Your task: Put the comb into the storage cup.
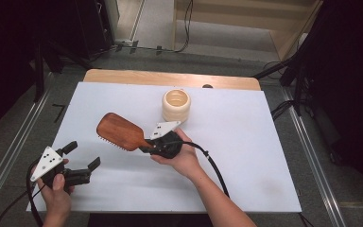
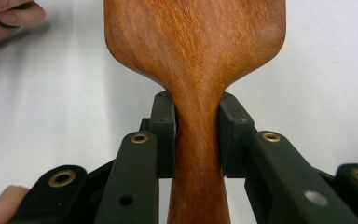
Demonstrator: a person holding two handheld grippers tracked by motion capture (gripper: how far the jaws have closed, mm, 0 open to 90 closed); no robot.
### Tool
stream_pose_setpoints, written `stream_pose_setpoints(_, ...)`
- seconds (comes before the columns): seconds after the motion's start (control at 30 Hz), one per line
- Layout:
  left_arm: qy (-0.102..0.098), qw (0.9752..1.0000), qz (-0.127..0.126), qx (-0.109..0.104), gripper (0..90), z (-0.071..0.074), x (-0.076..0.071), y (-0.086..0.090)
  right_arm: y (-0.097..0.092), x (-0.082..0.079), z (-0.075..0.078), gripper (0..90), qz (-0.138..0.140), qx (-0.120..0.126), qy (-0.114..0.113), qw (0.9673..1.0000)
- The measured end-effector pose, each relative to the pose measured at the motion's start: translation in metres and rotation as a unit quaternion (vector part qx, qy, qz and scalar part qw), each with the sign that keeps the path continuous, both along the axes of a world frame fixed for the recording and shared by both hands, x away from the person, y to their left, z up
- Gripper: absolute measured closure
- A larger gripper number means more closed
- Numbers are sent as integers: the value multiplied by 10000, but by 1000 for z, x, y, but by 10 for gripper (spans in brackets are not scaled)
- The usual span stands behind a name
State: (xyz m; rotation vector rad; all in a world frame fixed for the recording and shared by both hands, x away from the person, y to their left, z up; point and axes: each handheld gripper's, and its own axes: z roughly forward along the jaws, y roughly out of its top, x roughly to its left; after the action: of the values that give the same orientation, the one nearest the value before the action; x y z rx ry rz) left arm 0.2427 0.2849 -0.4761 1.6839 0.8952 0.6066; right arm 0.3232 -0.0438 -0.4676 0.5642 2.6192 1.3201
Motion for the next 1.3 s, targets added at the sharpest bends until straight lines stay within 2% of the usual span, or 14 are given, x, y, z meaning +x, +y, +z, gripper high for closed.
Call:
stream_pose_setpoints(0.2, 0, 9998, -169, -63, 0, 7, -1, -10, -13, -6, 4, 697, -109, 83, -84, 9999)
stream_pose_setpoints(0.43, -8, 9994, -331, 27, 0, 15, -1, -25, -30, -11, 7, 697, -304, 227, -157, 9992)
stream_pose_setpoints(0.6, -34, 9990, -443, 18, 0, 21, 1, -36, -43, -15, 9, 697, -419, 376, -226, 9982)
stream_pose_setpoints(0.9, 37, 9971, -754, -77, 0, 32, 11, -62, -61, -24, 9, 697, -578, 535, -307, 9964)
stream_pose_setpoints(1.2, 213, 9942, -1000, -341, 0, 37, 20, -86, -75, -33, 7, 697, -733, 706, -461, 9937)
stream_pose_setpoints(1.3, 258, 9917, -1153, -499, 0, 40, 23, -94, -79, -38, 6, 697, -789, 765, -532, 9925)
